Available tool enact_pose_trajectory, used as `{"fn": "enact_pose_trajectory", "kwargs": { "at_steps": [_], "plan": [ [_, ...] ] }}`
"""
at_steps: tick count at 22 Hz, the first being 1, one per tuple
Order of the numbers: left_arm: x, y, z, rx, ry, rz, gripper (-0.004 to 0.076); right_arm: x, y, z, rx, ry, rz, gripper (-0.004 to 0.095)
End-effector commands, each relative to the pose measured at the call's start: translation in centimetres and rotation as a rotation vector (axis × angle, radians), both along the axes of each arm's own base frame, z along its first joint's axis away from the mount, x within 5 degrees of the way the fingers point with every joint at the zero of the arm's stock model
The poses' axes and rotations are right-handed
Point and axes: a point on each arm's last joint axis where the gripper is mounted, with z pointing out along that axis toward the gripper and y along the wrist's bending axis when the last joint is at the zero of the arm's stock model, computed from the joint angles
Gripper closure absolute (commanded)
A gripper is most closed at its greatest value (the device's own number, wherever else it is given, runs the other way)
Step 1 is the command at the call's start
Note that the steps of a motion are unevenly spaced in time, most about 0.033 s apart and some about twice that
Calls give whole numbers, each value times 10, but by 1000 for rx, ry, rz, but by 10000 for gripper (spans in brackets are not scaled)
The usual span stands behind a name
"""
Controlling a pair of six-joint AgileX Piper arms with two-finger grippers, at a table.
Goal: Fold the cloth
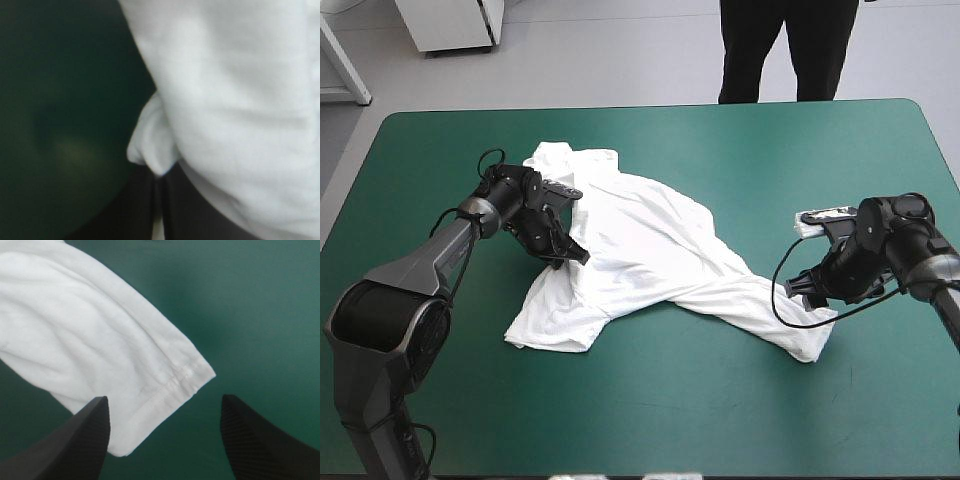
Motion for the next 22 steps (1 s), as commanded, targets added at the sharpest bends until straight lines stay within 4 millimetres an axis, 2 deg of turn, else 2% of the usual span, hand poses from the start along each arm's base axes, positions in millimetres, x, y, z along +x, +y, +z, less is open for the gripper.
{"fn": "enact_pose_trajectory", "kwargs": {
  "at_steps": [1,4,7,13,15,18,19,22],
  "plan": [
    [-3,-9,-7,-64,35,23,734,9,0,0,-22,-35,6,298],
    [-3,-9,-7,-64,35,23,734,16,-2,-13,-44,10,-23,298],
    [-3,-9,-7,-64,33,23,734,26,-1,-35,-48,79,-29,299],
    [-3,-9,-7,-67,33,24,734,34,2,-63,-37,197,-68,308],
    [-2,-9,-7,-67,31,25,734,34,6,-75,-13,265,-80,450],
    [-2,-9,-7,-70,27,26,734,33,21,-82,14,302,-23,842],
    [-2,-9,-7,-70,25,26,734,32,27,-84,24,292,-2,918],
    [-3,-9,-4,-68,21,2,734,31,34,-85,45,273,3,925]
  ]
}}
